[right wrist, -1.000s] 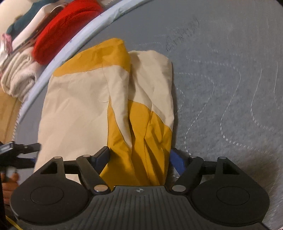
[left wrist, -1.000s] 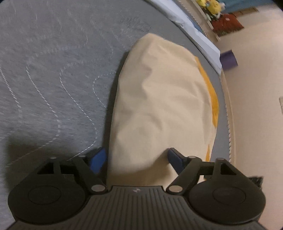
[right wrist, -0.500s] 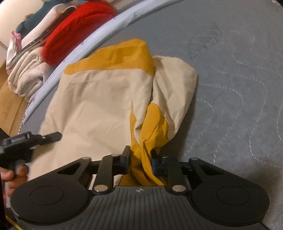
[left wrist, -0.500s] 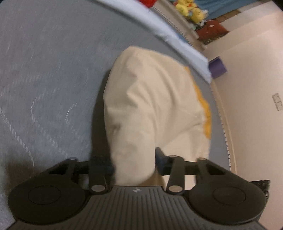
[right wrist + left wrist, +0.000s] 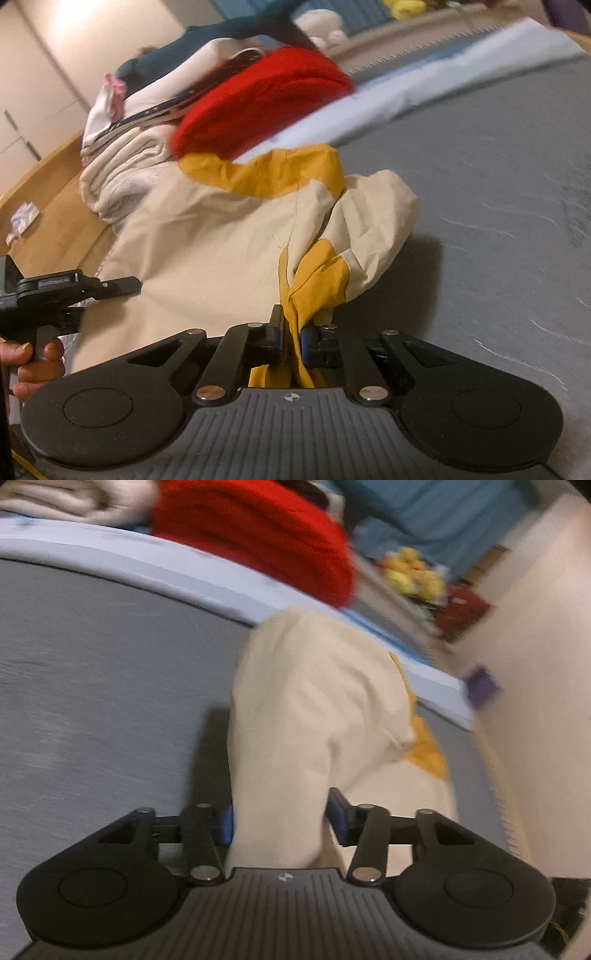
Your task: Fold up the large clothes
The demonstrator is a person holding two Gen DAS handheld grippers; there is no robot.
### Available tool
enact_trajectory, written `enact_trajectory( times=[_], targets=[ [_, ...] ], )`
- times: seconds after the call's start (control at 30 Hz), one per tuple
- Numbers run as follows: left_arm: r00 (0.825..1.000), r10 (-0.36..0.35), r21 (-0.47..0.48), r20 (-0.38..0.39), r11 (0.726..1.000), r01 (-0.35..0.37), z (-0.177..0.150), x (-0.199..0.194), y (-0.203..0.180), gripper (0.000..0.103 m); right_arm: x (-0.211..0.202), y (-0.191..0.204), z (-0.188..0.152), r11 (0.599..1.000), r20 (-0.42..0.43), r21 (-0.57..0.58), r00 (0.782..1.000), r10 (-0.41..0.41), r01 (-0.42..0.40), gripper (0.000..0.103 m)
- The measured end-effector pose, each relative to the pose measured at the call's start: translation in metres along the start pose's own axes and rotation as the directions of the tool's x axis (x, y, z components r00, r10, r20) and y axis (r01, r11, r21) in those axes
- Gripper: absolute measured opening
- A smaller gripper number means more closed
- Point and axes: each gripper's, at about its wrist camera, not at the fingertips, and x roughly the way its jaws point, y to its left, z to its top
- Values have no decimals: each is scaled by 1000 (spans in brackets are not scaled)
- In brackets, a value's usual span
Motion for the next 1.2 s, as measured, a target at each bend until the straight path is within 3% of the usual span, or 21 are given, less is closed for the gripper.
enact_trajectory(
  times=[0.1, 0.2, 0.27, 0.33, 0.4, 0.47, 0.53, 0.63, 0.73, 0.77, 0.93, 1.03, 1.07, 1.13, 1.2],
  targets=[
    [996, 87, -50, 6, 995, -87, 4, -9, 31, 56, 15, 12, -1, 996, -30, -46, 997, -73, 72, 10],
    [996, 76, -66, -37, 995, -78, 0, -24, 46, 56, 23, 21, -5, 982, -44, -96, 985, -165, 160, 26],
    [989, 69, -43, -132, 996, -76, -12, -21, 49, 61, 16, 20, -6, 975, -39, -91, 978, -205, 201, 39],
    [964, 82, 1, -252, 996, -85, -31, -14, 54, 63, 7, 13, -6, 983, -71, -50, 981, -179, 176, 47],
    [960, 55, -1, -276, 998, -57, -44, -17, 58, 70, 2, 5, -13, 992, -137, -6, 983, -123, 123, 52],
    [954, -10, -44, -298, 999, -3, -52, -18, 64, 70, -3, 2, -25, 995, -227, 0, 969, -100, 103, 57],
    [945, -50, -78, -323, 997, 26, -61, -15, 69, 71, -5, -3, -36, 994, -290, -7, 951, -106, 108, 58],
    [943, -43, -34, -330, 999, 33, -64, -11, 67, 70, -14, -5, -42, 996, -325, 8, 942, -82, 89, 54],
    [950, -32, 34, -310, 998, 45, -67, -11, 62, 55, -23, 3, -43, 998, -307, -38, 949, -67, 58, 15],
    [952, -25, 47, -306, 998, 41, -70, -10, 60, 53, -22, 8, -42, 997, -291, -61, 954, -67, 51, 12],
    [957, 75, 135, -280, 990, -38, -76, -20, 33, 58, -23, 20, -48, 989, -279, -121, 953, -119, 88, 15],
    [966, 115, 298, -232, 954, -42, -82, -41, 12, 56, -19, 21, -49, 985, -302, -131, 942, -149, 114, 25],
    [958, 149, 366, -244, 929, -51, -90, -39, 7, 57, -18, 21, -50, 981, -308, -146, 937, -167, 127, 32],
    [927, 220, 427, -305, 901, -74, -107, -22, 11, 63, -16, 18, -56, 966, -339, -193, 913, -228, 170, 42],
    [926, 223, 416, -304, 906, -81, -112, -20, 15, 68, -16, 15, -63, 959, -365, -202, 894, -260, 197, 42]
  ],
)
